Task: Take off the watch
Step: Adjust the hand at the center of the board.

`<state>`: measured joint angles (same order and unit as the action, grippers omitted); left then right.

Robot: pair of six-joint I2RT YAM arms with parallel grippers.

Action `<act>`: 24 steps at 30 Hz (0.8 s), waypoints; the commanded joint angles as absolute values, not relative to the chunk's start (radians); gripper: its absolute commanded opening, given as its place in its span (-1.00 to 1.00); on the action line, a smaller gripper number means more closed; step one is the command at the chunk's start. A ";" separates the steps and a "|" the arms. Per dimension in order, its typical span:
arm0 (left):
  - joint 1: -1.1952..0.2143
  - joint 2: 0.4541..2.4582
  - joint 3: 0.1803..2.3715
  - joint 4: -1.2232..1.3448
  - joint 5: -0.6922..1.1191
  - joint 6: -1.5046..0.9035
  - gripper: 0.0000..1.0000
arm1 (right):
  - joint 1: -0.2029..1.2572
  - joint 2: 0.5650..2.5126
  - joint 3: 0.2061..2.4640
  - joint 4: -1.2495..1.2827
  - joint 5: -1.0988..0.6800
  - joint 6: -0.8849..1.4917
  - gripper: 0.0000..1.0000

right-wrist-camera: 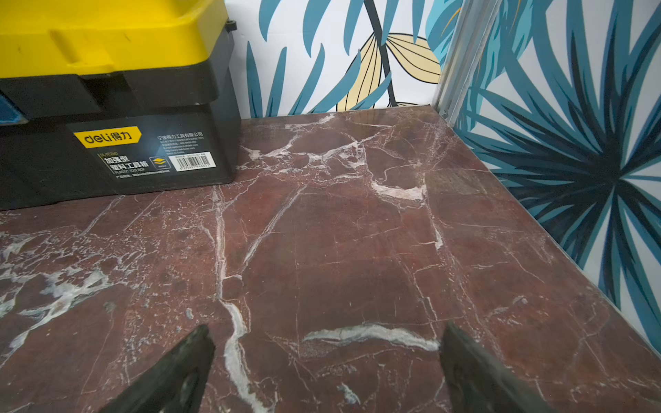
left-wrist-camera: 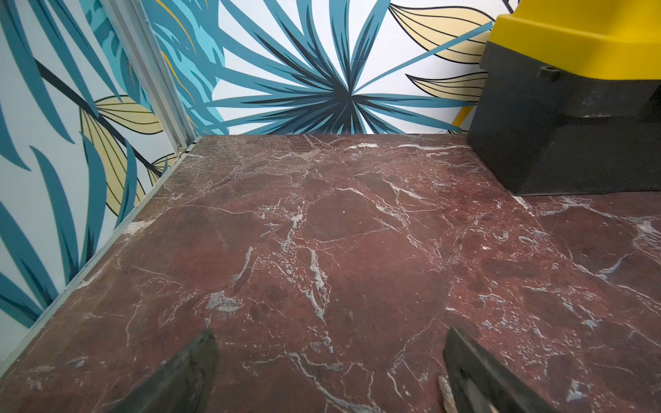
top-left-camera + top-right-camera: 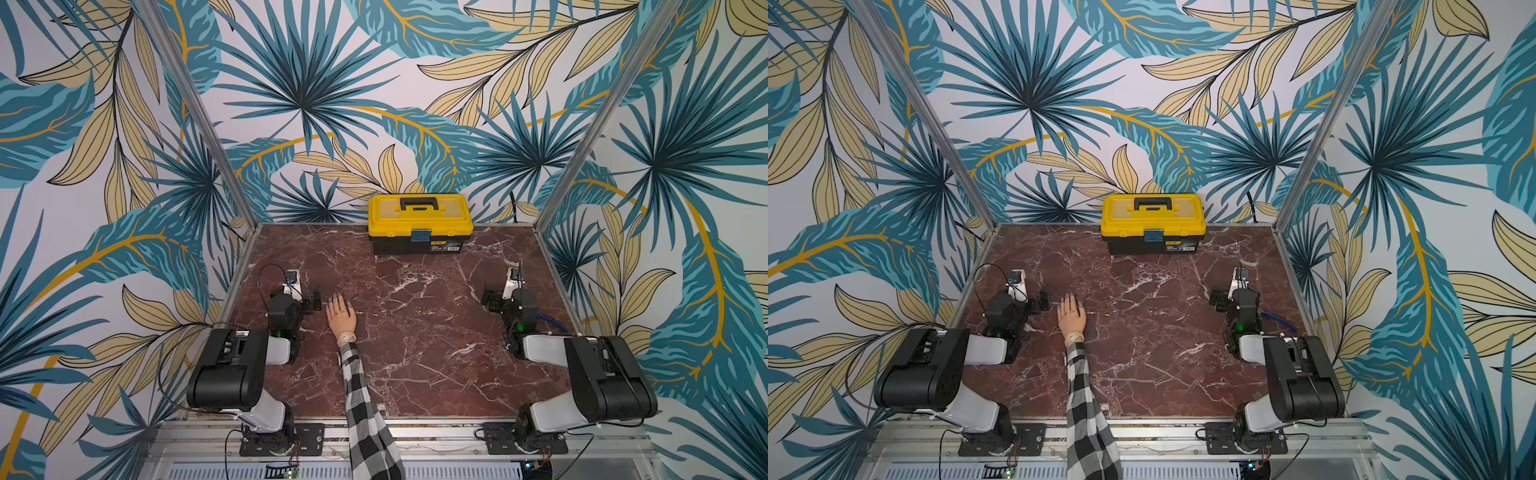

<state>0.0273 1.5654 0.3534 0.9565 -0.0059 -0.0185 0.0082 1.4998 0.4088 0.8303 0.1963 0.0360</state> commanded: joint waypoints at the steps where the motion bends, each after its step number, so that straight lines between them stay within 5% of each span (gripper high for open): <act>1: 0.036 1.566 0.370 0.976 -0.008 -0.027 0.99 | 0.013 1.491 0.413 0.822 0.189 0.027 0.99; 24: 0.036 1.567 0.371 0.976 -0.029 -0.033 0.99 | 0.012 1.496 0.417 0.820 0.189 0.029 0.99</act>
